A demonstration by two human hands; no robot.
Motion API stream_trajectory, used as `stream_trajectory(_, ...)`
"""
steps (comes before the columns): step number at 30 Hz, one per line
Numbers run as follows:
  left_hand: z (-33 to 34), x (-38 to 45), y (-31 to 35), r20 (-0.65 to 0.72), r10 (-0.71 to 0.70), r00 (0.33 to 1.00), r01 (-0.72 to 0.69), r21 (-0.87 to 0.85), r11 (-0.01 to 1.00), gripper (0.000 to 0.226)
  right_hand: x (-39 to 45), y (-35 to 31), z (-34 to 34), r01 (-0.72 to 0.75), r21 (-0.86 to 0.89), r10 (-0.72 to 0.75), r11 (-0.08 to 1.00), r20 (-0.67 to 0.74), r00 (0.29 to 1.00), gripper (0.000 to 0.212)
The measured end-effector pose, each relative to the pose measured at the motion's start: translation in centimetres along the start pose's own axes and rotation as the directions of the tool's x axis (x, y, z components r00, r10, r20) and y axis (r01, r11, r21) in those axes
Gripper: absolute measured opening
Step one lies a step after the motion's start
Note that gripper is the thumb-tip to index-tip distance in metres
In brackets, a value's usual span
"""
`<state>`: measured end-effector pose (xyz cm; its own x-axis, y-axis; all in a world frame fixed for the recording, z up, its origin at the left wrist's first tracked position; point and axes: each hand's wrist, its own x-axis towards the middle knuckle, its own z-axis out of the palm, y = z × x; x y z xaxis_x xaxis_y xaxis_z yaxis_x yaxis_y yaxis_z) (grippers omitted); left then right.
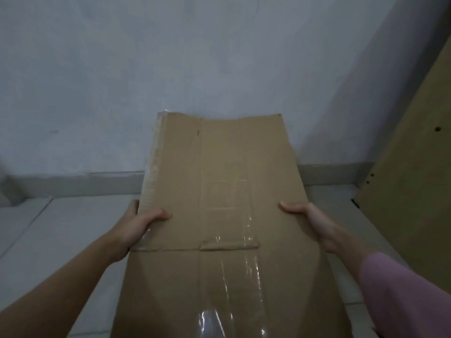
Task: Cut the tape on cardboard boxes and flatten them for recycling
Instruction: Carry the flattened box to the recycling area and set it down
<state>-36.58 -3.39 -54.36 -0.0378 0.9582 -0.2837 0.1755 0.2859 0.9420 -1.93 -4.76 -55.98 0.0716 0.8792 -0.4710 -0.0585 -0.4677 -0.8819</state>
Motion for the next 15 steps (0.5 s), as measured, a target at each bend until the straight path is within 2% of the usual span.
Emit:
stream_trajectory(4,1.1,1.5,-4.0,-0.007,-0.102,0.995,0.102,-0.036,0.994,0.077,1.9,3.0,0.0,-0.006,-0.035,0.005,0.999,-0.03,1.0,0.054)
stream_trajectory(7,1.2,2.6,-5.4,0.0,-0.181,0.983,0.181,-0.019,0.983,0.077,2.7,4.2,0.0,-0.03,-0.078,0.029,0.996,-0.011,1.0,0.051)
stream_trajectory(8,1.2,3.0,-5.9,0.01,-0.208,0.978,0.208,-0.025,0.978,0.08,3.1,4.7,0.0,-0.05,-0.089,0.05,0.995,-0.003,0.999,0.053)
stream_trajectory(10,1.0,4.2,-7.0,0.022,-0.284,0.959,0.284,-0.036,0.958,0.1,3.9,5.6,-0.2,-0.099,-0.102,0.101,0.99,0.017,0.995,0.058)
stream_trajectory(11,1.1,4.4,-7.4,0.041,-0.323,0.945,0.325,-0.039,0.945,0.1,4.1,6.1,-0.3,-0.125,-0.087,0.128,0.988,0.036,0.991,0.057)
stream_trajectory(13,1.5,4.6,-7.8,0.12,-0.374,0.92,0.377,-0.001,0.926,0.078,4.5,7.2,-0.4,-0.161,-0.114,0.169,0.98,0.068,0.983,0.054)
stream_trajectory(15,1.6,4.8,-8.3,0.106,-0.416,0.903,0.403,0.127,0.906,0.062,4.9,7.7,-0.7,-0.183,-0.223,0.195,0.957,0.031,0.98,0.065)
